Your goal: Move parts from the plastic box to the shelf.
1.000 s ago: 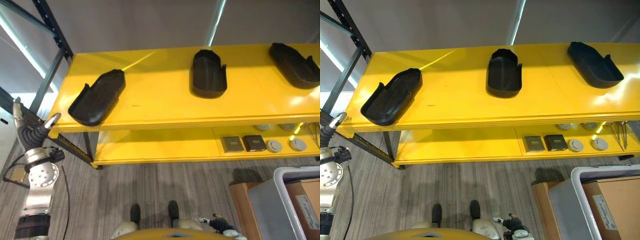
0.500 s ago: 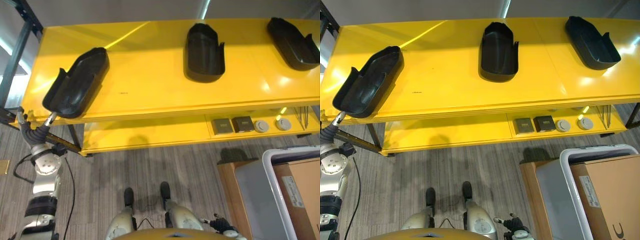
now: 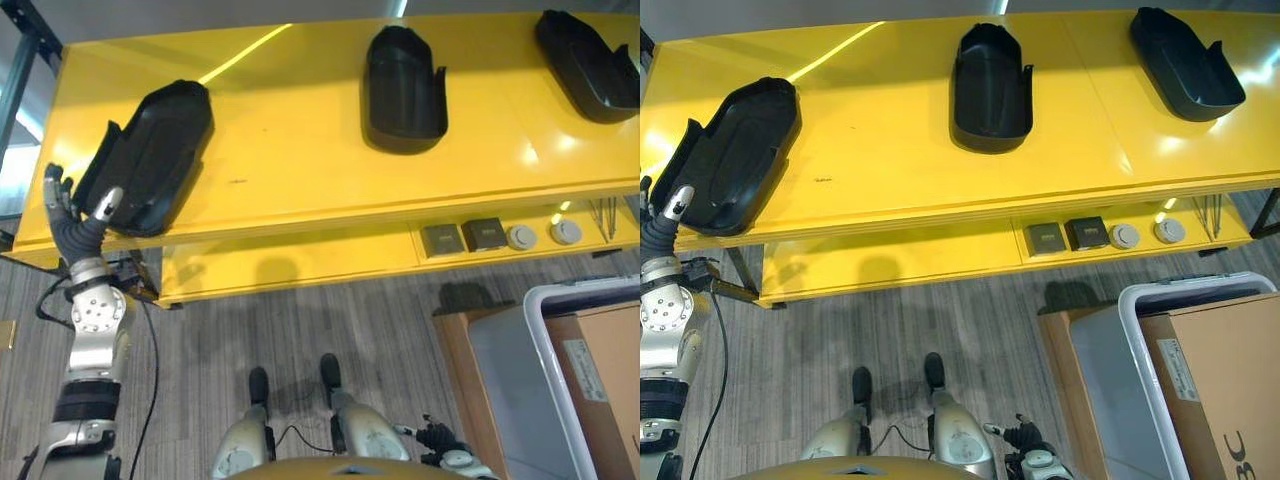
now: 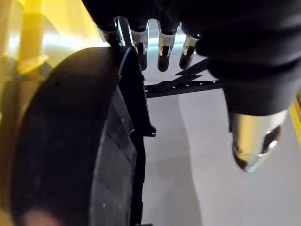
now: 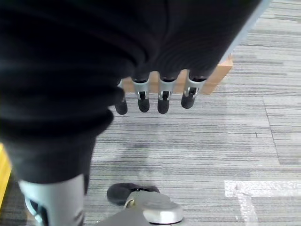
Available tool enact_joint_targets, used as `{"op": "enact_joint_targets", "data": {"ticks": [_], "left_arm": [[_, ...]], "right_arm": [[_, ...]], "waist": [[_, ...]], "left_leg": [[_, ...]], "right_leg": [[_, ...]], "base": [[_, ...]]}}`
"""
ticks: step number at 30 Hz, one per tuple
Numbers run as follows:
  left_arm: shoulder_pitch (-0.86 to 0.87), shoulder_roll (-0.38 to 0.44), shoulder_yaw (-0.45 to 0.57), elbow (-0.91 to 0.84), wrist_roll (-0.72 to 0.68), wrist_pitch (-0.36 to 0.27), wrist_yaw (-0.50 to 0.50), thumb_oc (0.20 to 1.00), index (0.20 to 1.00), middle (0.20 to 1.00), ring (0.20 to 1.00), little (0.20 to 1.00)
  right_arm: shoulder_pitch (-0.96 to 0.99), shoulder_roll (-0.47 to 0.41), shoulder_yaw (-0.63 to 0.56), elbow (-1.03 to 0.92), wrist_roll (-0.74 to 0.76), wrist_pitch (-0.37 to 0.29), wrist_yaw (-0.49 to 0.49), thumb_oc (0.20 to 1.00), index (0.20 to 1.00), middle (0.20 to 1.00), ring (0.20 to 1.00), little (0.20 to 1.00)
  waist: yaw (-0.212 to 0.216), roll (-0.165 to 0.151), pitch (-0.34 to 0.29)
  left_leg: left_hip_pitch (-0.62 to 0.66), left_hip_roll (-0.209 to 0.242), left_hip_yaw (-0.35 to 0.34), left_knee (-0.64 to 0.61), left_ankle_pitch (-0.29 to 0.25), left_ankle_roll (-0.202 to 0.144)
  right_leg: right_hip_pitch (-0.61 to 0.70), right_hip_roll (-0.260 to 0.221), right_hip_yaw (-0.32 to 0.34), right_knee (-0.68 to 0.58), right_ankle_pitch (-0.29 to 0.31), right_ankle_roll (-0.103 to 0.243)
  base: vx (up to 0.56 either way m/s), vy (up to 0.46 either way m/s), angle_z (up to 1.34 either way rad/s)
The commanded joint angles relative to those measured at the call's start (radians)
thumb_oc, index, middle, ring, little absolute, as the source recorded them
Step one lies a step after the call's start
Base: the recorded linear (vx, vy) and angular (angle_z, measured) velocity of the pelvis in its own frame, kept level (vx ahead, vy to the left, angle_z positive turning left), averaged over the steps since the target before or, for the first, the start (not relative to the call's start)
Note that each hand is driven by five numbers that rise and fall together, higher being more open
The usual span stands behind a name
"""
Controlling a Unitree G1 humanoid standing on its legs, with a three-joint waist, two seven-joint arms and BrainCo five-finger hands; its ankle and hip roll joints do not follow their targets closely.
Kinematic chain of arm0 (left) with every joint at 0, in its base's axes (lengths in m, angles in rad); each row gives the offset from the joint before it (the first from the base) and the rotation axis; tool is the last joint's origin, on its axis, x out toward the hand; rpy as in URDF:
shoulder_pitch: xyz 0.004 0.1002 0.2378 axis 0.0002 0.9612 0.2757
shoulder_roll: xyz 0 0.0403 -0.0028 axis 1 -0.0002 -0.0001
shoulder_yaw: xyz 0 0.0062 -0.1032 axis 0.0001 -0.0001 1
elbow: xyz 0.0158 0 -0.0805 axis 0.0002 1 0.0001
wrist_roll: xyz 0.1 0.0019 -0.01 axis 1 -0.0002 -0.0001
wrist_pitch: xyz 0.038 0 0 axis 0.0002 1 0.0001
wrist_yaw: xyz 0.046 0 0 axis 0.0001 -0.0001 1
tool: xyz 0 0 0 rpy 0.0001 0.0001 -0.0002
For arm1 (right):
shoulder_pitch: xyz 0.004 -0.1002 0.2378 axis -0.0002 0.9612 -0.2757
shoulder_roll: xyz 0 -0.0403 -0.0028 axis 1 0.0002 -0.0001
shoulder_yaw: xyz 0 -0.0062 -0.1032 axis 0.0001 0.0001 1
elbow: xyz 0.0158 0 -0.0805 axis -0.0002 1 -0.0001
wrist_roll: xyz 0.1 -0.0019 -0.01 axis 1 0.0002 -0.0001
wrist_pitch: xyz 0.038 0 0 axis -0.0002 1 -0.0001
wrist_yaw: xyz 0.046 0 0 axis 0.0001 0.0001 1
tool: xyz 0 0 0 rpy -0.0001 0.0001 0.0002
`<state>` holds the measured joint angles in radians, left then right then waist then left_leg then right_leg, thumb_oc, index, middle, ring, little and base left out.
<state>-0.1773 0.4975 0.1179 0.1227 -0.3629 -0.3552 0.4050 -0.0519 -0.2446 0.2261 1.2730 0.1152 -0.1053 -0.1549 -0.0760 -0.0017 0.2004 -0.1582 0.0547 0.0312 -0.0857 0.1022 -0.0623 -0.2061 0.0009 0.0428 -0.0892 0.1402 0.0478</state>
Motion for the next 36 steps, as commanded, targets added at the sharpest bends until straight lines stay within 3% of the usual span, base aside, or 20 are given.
{"op": "enact_joint_targets", "data": {"ticks": [1,9,23,29,30,34,36], "left_arm": [[-0.045,0.076,-0.008,-0.032,-0.028,-0.079,-0.088,1.000,1.000,1.000,1.000,1.000],[-0.071,0.077,-0.051,0.019,-0.030,-0.054,-0.103,1.000,1.000,1.000,1.000,1.000],[-0.038,0.006,-0.091,0.046,-0.084,-0.031,-0.156,1.000,1.000,1.000,1.000,1.000],[-0.028,0.012,-0.124,-0.108,-0.074,-0.030,-0.198,1.000,1.000,1.000,1.000,1.000],[-0.002,0.023,-0.141,-0.163,-0.032,-0.027,-0.221,0.200,0.200,0.200,0.200,0.200],[0.052,0.018,-0.172,-0.290,0.015,-0.031,-0.259,0.200,0.200,0.200,0.200,0.200],[0.080,-0.011,-0.176,-0.326,-0.028,-0.034,-0.271,0.200,0.200,0.200,0.200,0.200]], "right_arm": [[-0.001,0.009,0.026,0.024,0.008,0.000,-0.001,1.000,1.000,1.000,1.000,1.000],[-0.011,-0.002,0.026,0.023,0.003,0.002,0.002,1.000,1.000,1.000,1.000,1.000],[-0.004,0.002,0.019,0.027,-0.006,0.004,0.001,1.000,1.000,1.000,1.000,1.000],[-0.001,0.010,0.018,0.017,0.002,0.001,-0.003,1.000,1.000,1.000,1.000,1.000],[0.004,0.013,0.016,0.025,0.001,0.004,0.005,1.000,1.000,1.000,1.000,1.000],[0.010,0.021,0.017,0.028,-0.004,0.005,0.007,1.000,1.000,1.000,1.000,1.000],[0.005,0.022,0.016,0.032,-0.006,0.005,0.004,1.000,1.000,1.000,1.000,1.000]], "waist": [[-0.016,0.004,-0.052],[-0.025,0.014,-0.053],[-0.036,0.011,-0.066],[-0.036,0.008,-0.063],[-0.032,0.007,-0.067],[-0.024,0.004,-0.078],[-0.019,0.005,-0.081]], "left_leg": [[0.024,0.048,-0.032,-0.002,-0.057,-0.044],[0.027,0.050,-0.026,-0.002,-0.056,-0.045],[0.051,0.059,-0.016,-0.002,-0.063,-0.046],[0.052,0.057,-0.017,-0.002,-0.065,-0.045],[0.059,0.057,-0.016,-0.002,-0.069,-0.043],[0.077,0.054,-0.019,-0.002,-0.078,-0.040],[0.080,0.051,-0.024,-0.002,-0.079,-0.038]], "right_leg": [[0.037,-0.064,0.033,0.002,-0.091,0.068],[0.037,-0.060,0.036,0.002,-0.091,0.067],[0.058,-0.056,0.043,0.002,-0.100,0.063],[0.060,-0.057,0.037,0.002,-0.097,0.063],[0.067,-0.058,0.035,0.002,-0.100,0.063],[0.087,-0.062,0.032,0.002,-0.106,0.063],[0.093,-0.064,0.028,0.002,-0.108,0.062]], "base": [[0.00,0.000,0.00],[0.00,0.000,0.00],[0.01,-0.004,-0.02],[0.00,0.000,0.00],[0.00,0.000,0.00],[0.00,0.000,0.00],[0.00,0.004,0.02]]}}
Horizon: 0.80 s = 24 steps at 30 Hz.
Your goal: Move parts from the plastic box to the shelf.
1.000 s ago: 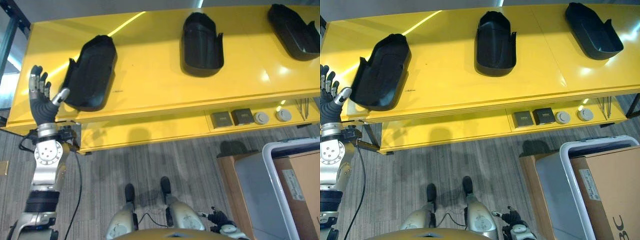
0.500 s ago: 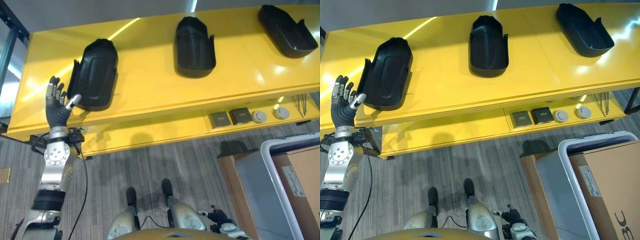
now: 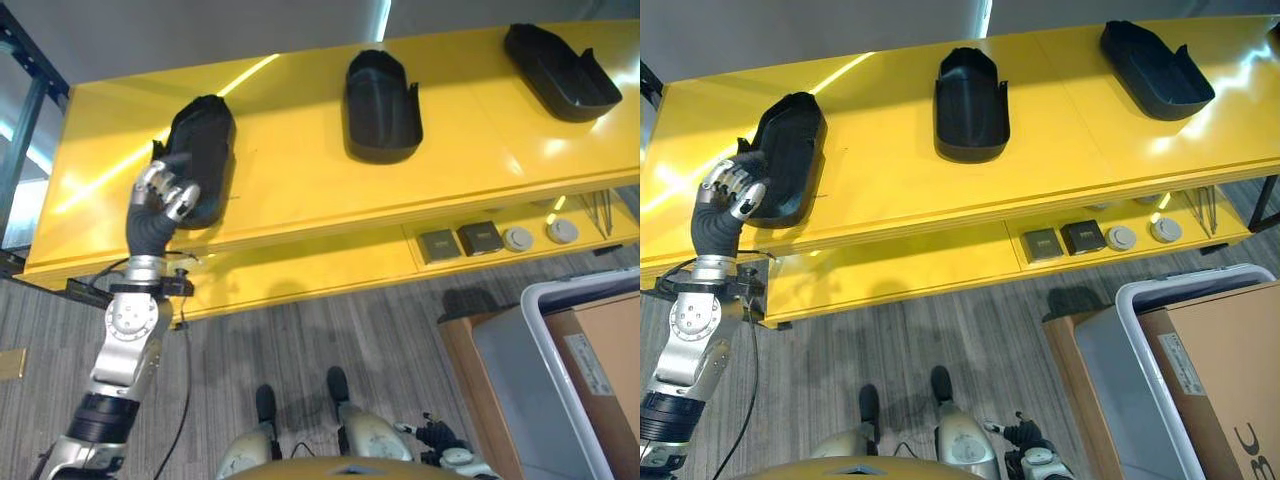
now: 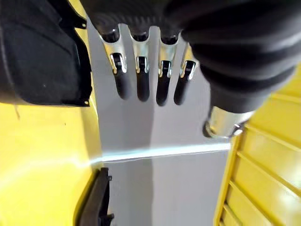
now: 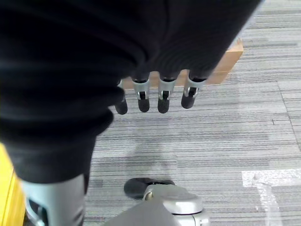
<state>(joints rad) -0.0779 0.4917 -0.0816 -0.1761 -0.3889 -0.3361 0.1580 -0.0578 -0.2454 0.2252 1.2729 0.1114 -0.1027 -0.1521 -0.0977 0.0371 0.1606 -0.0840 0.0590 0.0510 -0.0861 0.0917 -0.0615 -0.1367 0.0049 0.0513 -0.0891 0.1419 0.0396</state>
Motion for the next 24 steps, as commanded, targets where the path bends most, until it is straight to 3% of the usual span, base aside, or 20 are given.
{"op": "enact_joint_targets", "data": {"ticks": [1,7,14,24], "left_arm": [[-0.008,-0.016,0.015,-0.037,-0.020,-0.051,-0.034,0.200,0.200,0.200,0.200,0.200],[0.062,-0.006,-0.015,-0.082,-0.006,-0.027,-0.054,0.200,0.200,0.200,0.200,0.200],[0.158,0.027,0.023,-0.021,0.010,0.000,-0.057,0.200,0.200,0.200,0.200,0.200],[0.059,0.030,0.063,0.117,0.075,0.006,0.047,0.200,0.200,0.200,0.200,0.200]], "right_arm": [[0.008,0.024,0.020,0.033,-0.005,0.004,-0.001,1.000,1.000,1.000,1.000,1.000],[-0.008,0.026,0.027,0.040,-0.016,0.012,-0.011,1.000,1.000,1.000,1.000,1.000],[-0.020,0.024,0.024,0.040,-0.023,0.015,-0.013,1.000,1.000,1.000,1.000,1.000],[-0.027,0.010,0.016,0.026,0.003,0.009,-0.029,1.000,1.000,1.000,1.000,1.000]], "waist": [[0.005,-0.033,-0.042],[0.021,-0.024,-0.050],[0.038,-0.015,-0.053],[0.030,-0.007,-0.013]], "left_leg": [[0.008,0.045,-0.046,-0.001,-0.069,-0.037],[0.018,0.035,-0.064,-0.001,-0.070,-0.032],[0.015,0.029,-0.078,-0.001,-0.064,-0.030],[-0.042,0.023,-0.074,-0.001,-0.045,-0.030]], "right_leg": [[0.026,-0.068,0.017,0.002,-0.110,0.070],[0.050,-0.076,0.003,0.002,-0.116,0.070],[0.059,-0.082,-0.014,0.002,-0.116,0.070],[-0.003,-0.085,-0.010,0.002,-0.092,0.076]], "base": [[-0.01,0.005,0.05],[-0.01,0.007,0.11],[-0.02,0.010,0.09],[-0.04,0.008,0.00]]}}
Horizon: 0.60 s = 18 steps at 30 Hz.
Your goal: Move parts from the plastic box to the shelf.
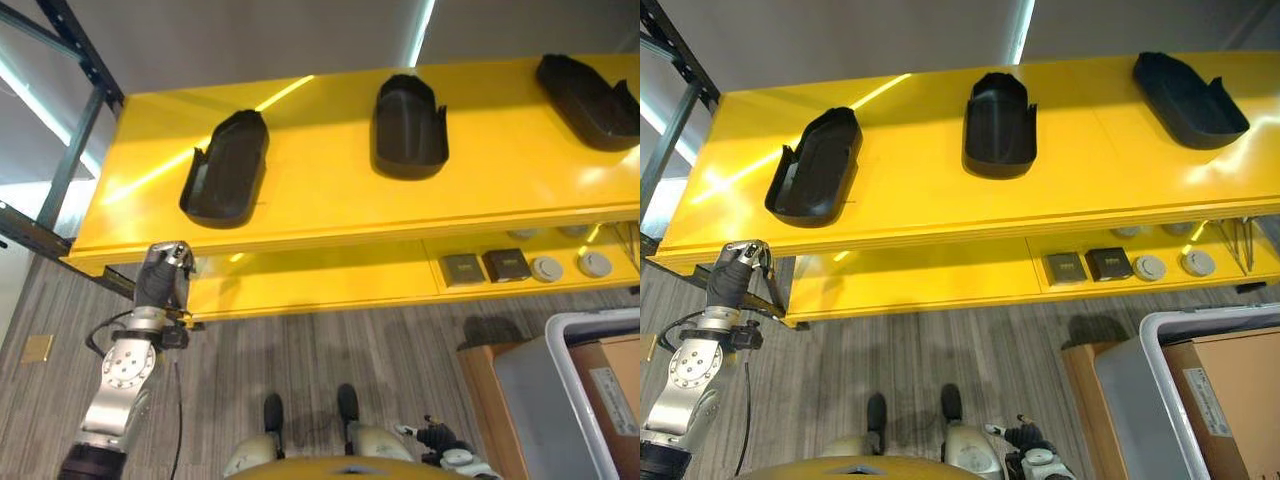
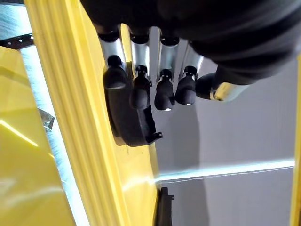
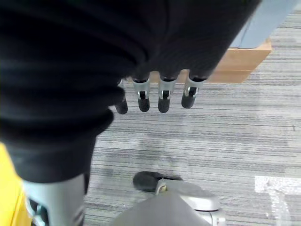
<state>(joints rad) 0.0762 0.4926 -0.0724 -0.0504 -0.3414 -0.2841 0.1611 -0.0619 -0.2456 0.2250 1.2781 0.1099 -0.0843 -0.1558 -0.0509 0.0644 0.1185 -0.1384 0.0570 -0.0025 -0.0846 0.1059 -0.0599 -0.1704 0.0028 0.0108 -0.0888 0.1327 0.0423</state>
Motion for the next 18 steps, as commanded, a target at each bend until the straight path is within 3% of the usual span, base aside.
{"op": "enact_joint_targets", "data": {"ticks": [1,12,18], "left_arm": [[-0.115,0.026,0.049,0.004,0.026,-0.045,0.051,0.200,0.200,0.200,0.200,0.200],[-0.225,0.018,0.035,0.088,0.033,-0.051,0.115,0.200,0.200,0.200,0.200,0.200],[-0.320,-0.002,0.035,0.174,-0.032,-0.067,0.178,0.200,0.200,0.200,0.200,0.200]], "right_arm": [[-0.023,0.008,0.015,0.018,0.007,-0.010,-0.027,1.000,1.000,1.000,1.000,1.000],[-0.028,-0.004,0.023,-0.007,0.014,-0.019,-0.043,1.000,1.000,1.000,1.000,1.000],[-0.038,-0.007,0.040,-0.031,0.015,-0.023,-0.059,1.000,1.000,1.000,1.000,1.000]], "waist": [[-0.019,-0.033,0.036],[-0.043,-0.029,0.067],[-0.061,-0.032,0.086]], "left_leg": [[0.006,0.025,-0.016,-0.003,-0.056,-0.032],[-0.049,0.022,0.013,-0.003,-0.040,-0.035],[-0.080,0.026,0.025,-0.003,-0.033,-0.038]], "right_leg": [[0.022,-0.083,0.033,0.001,-0.079,0.074],[-0.049,-0.084,0.057,0.001,-0.057,0.080],[-0.093,-0.078,0.075,0.001,-0.049,0.080]], "base": [[-0.03,0.017,-0.04],[0.00,0.009,-0.08],[0.02,-0.009,-0.04]]}}
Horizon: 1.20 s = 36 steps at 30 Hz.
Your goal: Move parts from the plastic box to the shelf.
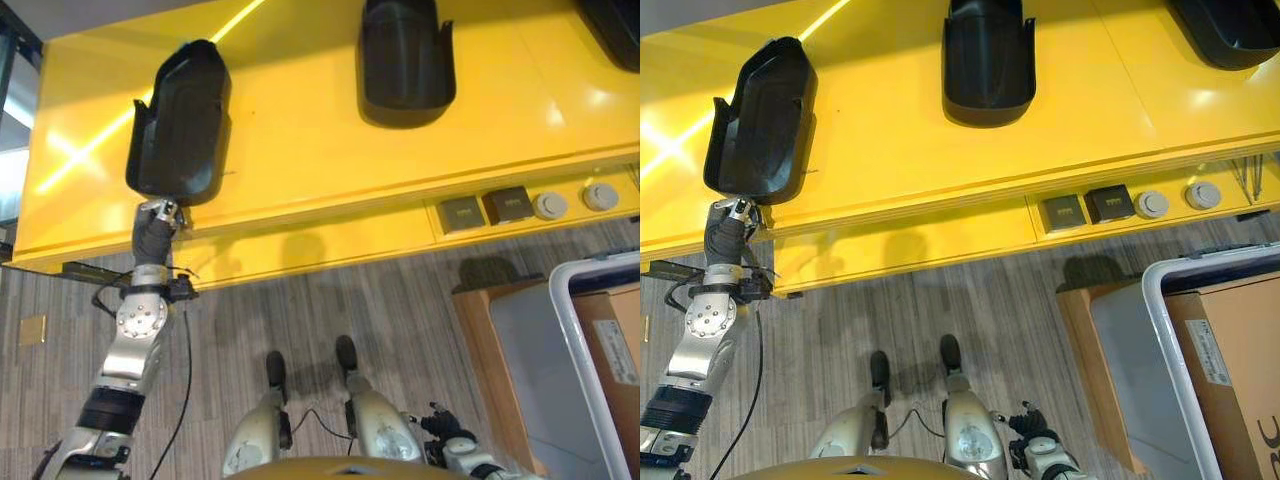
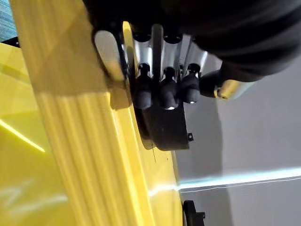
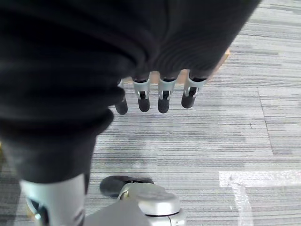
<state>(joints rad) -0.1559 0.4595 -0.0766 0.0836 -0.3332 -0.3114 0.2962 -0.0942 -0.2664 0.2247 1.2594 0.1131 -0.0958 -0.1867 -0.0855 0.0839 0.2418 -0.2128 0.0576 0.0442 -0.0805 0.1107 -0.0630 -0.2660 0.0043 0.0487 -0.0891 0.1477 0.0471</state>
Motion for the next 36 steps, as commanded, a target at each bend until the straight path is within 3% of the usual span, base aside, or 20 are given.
{"op": "enact_joint_targets", "data": {"ticks": [1,11,17,36], "left_arm": [[-0.130,0.038,0.033,0.048,-0.045,-0.047,0.059,0.200,0.200,0.200,0.200,0.200],[-0.263,0.068,-0.013,0.041,-0.062,-0.062,0.084,0.200,0.200,0.200,0.200,0.200],[-0.219,0.051,-0.008,-0.113,-0.062,-0.074,0.046,0.200,0.200,0.200,0.200,0.200],[-0.252,0.071,-0.003,-0.041,-0.059,-0.054,0.065,0.200,0.200,0.200,0.200,0.200]], "right_arm": [[-0.006,0.014,0.045,-0.016,0.014,-0.014,-0.028,1.000,1.000,1.000,1.000,1.000],[-0.010,0.014,0.070,-0.022,0.017,-0.017,-0.029,1.000,1.000,1.000,1.000,1.000],[-0.001,0.014,0.066,-0.021,0.017,-0.021,-0.024,1.000,1.000,1.000,1.000,1.000],[0.000,0.013,0.058,-0.002,0.023,-0.020,-0.031,1.000,1.000,1.000,1.000,1.000]], "waist": [[-0.032,-0.055,-0.035],[-0.052,-0.065,-0.032],[-0.048,-0.064,-0.030],[-0.054,-0.068,-0.045]], "left_leg": [[-0.014,0.027,-0.019,-0.007,-0.037,-0.037],[-0.010,0.044,0.000,-0.007,-0.042,-0.045],[0.008,0.050,0.006,-0.007,-0.049,-0.047],[0.021,0.061,-0.001,-0.007,-0.049,-0.050]], "right_leg": [[-0.008,-0.075,0.041,0.002,-0.061,0.075],[-0.019,-0.058,0.068,0.002,-0.063,0.075],[-0.009,-0.052,0.075,0.002,-0.071,0.074],[0.013,-0.042,0.067,0.002,-0.077,0.068]], "base": [[0.04,-0.039,-0.07],[0.03,-0.020,-0.04],[0.02,-0.019,-0.10],[0.00,-0.005,-0.02]]}}
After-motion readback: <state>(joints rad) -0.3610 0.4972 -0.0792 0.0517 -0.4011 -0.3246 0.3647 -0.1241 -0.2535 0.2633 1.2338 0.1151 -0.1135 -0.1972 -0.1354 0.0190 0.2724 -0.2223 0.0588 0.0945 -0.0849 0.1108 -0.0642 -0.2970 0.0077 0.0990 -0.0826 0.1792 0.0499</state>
